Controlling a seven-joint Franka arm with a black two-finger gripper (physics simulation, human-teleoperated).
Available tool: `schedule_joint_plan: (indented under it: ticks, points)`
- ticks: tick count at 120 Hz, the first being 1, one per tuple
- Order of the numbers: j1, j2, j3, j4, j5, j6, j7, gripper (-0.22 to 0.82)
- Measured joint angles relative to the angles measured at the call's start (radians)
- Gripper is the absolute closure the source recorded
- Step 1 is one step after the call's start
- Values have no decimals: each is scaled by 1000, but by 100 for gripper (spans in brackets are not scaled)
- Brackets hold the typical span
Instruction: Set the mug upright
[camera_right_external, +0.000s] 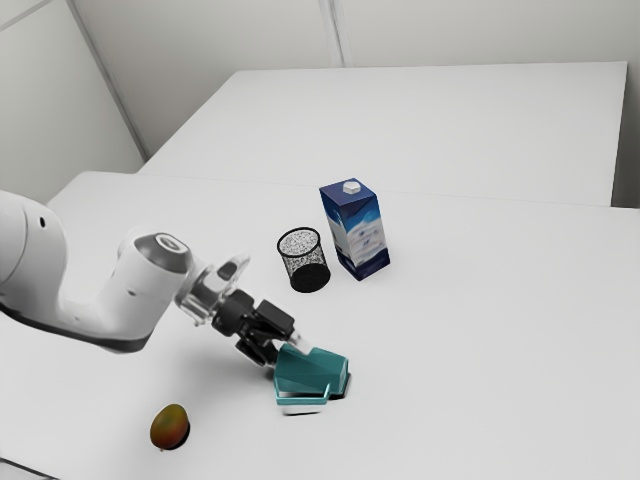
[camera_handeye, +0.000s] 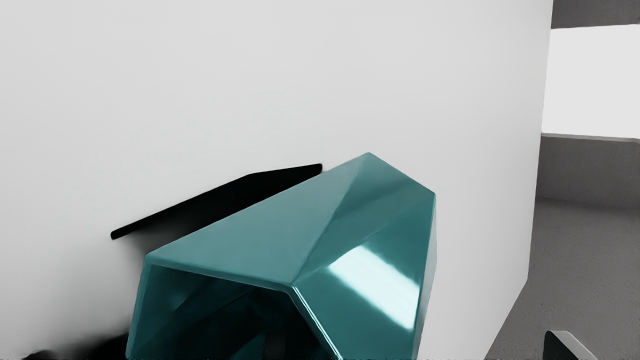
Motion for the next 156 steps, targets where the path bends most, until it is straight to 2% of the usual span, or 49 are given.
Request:
schedule_joint_plan:
  ticks: [49, 67, 93, 121, 140, 156]
  points:
    - [-9, 0, 0, -9, -16, -38, 105, 58]
    - [-8, -5, -1, -7, -17, -42, 131, 70]
    - [10, -15, -10, -3, -14, -39, 164, 76]
    - [20, -99, -64, 3, 20, -17, 171, 78]
    - [17, -157, -102, 14, 139, 35, 125, 79]
    - [18, -191, -136, 34, 368, 98, 40, 79]
